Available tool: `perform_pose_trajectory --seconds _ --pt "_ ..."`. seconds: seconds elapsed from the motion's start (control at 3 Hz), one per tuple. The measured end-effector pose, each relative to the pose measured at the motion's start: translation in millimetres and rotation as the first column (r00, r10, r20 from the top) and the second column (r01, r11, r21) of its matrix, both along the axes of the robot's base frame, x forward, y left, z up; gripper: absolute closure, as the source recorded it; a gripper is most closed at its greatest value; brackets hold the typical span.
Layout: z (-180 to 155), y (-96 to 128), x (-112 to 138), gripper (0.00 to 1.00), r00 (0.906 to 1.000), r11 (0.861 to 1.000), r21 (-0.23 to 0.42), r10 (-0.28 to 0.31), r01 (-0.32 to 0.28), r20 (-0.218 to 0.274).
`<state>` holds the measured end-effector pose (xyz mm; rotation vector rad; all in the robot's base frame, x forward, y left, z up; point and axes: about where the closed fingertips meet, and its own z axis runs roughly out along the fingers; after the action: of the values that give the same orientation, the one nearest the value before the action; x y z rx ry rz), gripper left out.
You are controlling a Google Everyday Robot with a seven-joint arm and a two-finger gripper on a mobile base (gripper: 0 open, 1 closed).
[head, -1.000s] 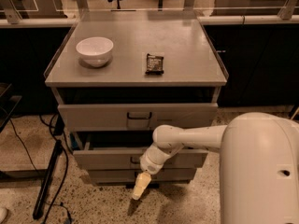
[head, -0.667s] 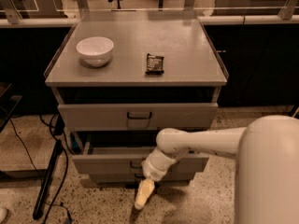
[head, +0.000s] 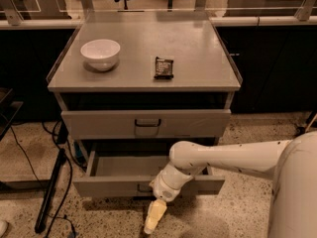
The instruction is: Open middle drawer
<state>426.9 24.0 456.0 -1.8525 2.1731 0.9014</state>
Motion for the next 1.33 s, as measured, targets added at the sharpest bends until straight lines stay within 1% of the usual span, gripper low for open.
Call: perform_pose_trajectory --seconds 0.33,0.67,1.0,1.33 --pt "-4.4 4.1 17.6 0.0 0.9999 1.0 -0.003 0.014 -0.014 0.01" --pt "-20.8 9.7 27.9 0.0 0.9994 0.999 -0.016 0.029 -0.029 -0.019" --pt "-34.3 10.7 20.3 0.0 0.9972 0.999 -0.031 0.043 -0.045 -0.062" --pt "-35.6 7.9 11.4 0.0 0.9953 0.998 -0.039 0.046 -0.049 -0.086"
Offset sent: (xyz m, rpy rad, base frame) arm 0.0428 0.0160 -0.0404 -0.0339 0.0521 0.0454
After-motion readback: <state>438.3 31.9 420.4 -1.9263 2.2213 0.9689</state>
